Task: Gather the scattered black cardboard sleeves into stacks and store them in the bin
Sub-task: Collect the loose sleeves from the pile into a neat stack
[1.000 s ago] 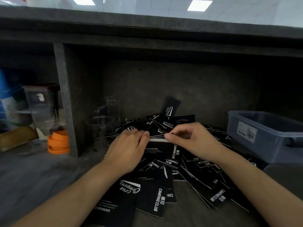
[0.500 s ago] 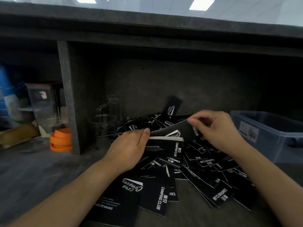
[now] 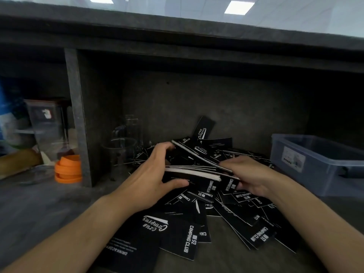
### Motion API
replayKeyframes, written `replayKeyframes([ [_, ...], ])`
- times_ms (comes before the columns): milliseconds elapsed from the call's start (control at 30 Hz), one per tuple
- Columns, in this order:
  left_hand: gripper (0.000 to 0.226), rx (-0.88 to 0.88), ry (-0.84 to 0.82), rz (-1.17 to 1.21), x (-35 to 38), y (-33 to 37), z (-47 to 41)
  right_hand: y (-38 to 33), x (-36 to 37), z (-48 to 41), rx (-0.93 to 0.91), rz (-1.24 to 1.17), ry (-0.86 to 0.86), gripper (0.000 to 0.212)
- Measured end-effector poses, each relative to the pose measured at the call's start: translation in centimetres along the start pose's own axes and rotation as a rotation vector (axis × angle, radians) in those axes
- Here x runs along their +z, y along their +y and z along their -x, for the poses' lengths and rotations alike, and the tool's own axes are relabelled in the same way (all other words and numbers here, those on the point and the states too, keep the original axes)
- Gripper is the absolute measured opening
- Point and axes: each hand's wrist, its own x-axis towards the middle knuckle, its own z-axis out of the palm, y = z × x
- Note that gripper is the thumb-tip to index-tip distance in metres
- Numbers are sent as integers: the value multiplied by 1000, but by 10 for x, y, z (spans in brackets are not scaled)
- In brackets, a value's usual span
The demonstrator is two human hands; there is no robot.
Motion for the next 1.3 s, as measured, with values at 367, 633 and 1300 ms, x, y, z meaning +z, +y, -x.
replayKeyframes([
  [367, 43, 26, 72, -86, 3, 2, -6, -10, 3, 15, -89, 394, 87, 63],
  [633, 26, -102, -17, 99, -5, -1, -9, -10, 20, 22, -437, 344, 156, 76],
  [1300, 61, 70, -182, -156, -12, -2, -5, 7, -27, 0, -171, 974, 112, 69],
])
